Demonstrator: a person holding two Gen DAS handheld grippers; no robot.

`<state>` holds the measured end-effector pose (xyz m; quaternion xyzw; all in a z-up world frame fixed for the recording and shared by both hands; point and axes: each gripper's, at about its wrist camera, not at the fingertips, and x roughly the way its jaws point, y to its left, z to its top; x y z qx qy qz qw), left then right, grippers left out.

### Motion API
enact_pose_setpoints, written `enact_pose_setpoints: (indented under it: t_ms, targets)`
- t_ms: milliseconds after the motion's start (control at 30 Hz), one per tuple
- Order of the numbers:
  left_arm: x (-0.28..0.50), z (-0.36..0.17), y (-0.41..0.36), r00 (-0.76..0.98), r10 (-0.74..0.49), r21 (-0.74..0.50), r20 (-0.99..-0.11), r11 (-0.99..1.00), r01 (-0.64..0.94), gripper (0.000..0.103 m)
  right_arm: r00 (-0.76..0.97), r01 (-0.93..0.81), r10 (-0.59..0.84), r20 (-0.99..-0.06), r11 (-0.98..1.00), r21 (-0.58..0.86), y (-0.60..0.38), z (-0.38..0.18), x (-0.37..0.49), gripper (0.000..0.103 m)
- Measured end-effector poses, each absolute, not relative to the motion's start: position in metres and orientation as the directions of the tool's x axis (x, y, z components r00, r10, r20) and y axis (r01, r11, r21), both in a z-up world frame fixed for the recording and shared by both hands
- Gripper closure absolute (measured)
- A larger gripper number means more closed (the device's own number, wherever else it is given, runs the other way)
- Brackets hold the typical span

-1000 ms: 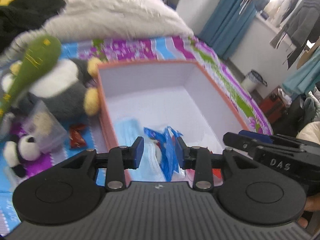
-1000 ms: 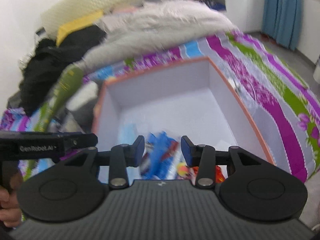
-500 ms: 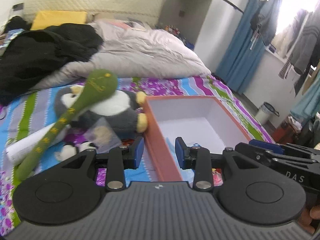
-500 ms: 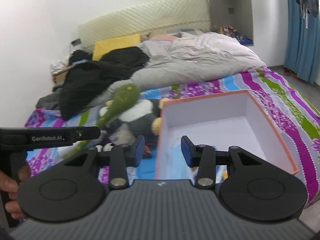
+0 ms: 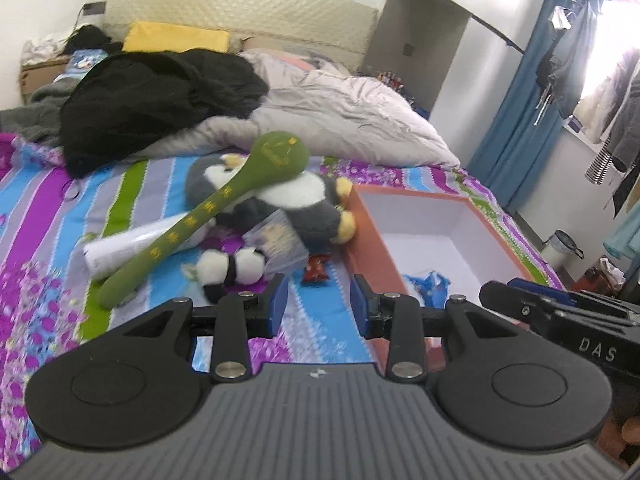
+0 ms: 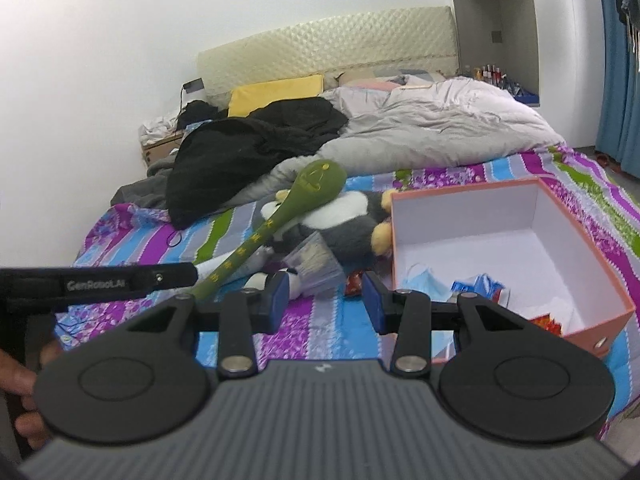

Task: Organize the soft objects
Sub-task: 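Withdraw both open grippers from the pink box, then lower left gripper to the clear plastic cup while right lowers to the red wrapper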

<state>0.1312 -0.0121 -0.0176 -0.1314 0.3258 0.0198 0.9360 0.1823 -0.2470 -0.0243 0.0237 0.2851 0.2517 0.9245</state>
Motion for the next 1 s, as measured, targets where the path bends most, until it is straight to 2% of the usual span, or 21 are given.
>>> enact_pose_setpoints:
  t_ms: [267, 333, 433, 1000]
  targets:
    - [0.104, -0.050, -0.007, 0.743, -0.038, -0.248, -0.668, 0.953, -0.174, 0.063, 0.672, -0.458, 0.475, -0.569, 0.869, 0.184, -0.235, -0.050, 0.163, 0.060]
    - [0.101, -0.059, -0.006, 0.726, -0.029, -0.241, -0.687, 0.952, -0.190, 0.059, 0.654, -0.462, 0.474, -0.589, 0.867, 0.186, -0.230, -0.058, 0.160, 0.060]
    - [0.100, -0.074, 0.000, 0.689, -0.026, -0.246, -0.724, 0.943, -0.223, 0.058, 0.632, -0.466, 0.467, -0.619, 0.867, 0.178, -0.223, -0.069, 0.158, 0.060]
    - [0.148, -0.133, 0.040, 0.557, 0.003, -0.216, -0.830, 0.920, -0.327, 0.058, 0.570, -0.450, 0.424, -0.704, 0.878, 0.164, -0.183, -0.107, 0.207, 0.060]
